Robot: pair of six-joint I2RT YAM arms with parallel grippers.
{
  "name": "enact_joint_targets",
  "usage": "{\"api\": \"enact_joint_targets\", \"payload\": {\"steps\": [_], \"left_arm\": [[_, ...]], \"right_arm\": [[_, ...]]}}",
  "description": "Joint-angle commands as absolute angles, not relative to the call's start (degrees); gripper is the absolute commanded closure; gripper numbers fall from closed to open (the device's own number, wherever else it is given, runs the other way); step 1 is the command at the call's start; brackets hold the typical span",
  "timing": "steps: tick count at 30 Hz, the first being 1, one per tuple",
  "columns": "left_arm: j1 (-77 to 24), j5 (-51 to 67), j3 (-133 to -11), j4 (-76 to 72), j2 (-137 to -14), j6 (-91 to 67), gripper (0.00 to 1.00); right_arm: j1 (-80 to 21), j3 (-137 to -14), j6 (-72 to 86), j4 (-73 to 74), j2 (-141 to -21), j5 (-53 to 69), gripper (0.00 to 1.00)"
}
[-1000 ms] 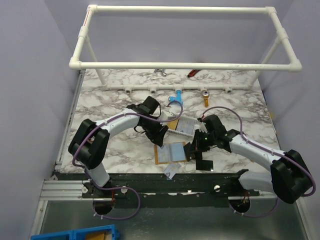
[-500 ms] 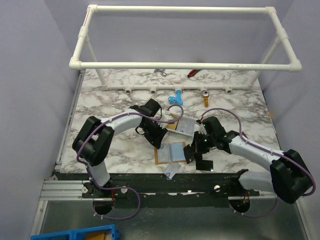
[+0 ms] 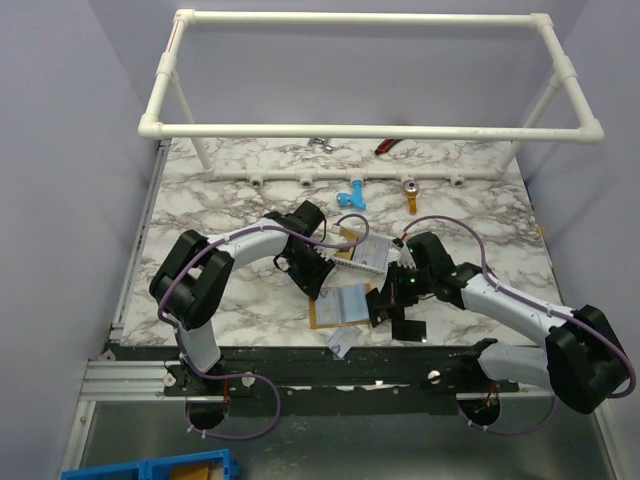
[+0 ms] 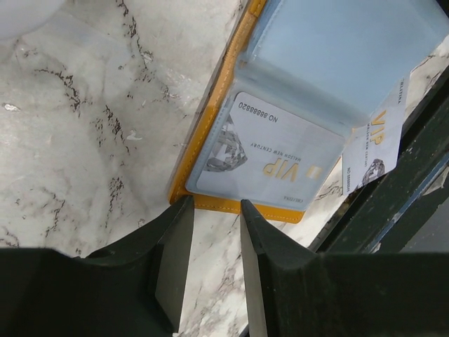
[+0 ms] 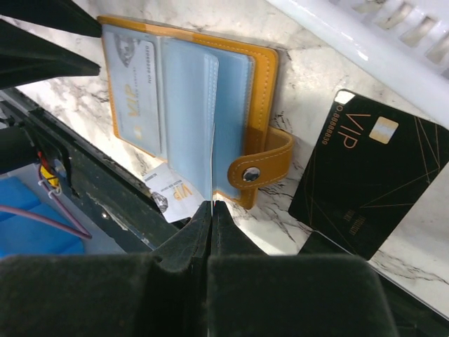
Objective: Put the credit cards into the card holder
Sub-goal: Insert the credit card into the card holder.
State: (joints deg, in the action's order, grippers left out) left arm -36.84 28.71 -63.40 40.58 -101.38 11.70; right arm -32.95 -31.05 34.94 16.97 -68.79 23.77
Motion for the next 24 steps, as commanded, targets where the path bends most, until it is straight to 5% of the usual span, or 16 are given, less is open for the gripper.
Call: {"api": "enact_joint_targets", "payload": {"steps": [1,24], "left_arm": [[-37.0,27.8,-65.0,41.2,-102.0,12.2,0.66],[-30.4,40.4,-65.6,45.0,-95.2,20.8,0.74]], "right_arm": [[-33.3,-31.6,35.6,17.1,-66.0,26.2,0.99],[-37.5,-41.3,33.7,8.7,-80.1,34.1,0.99]]}}
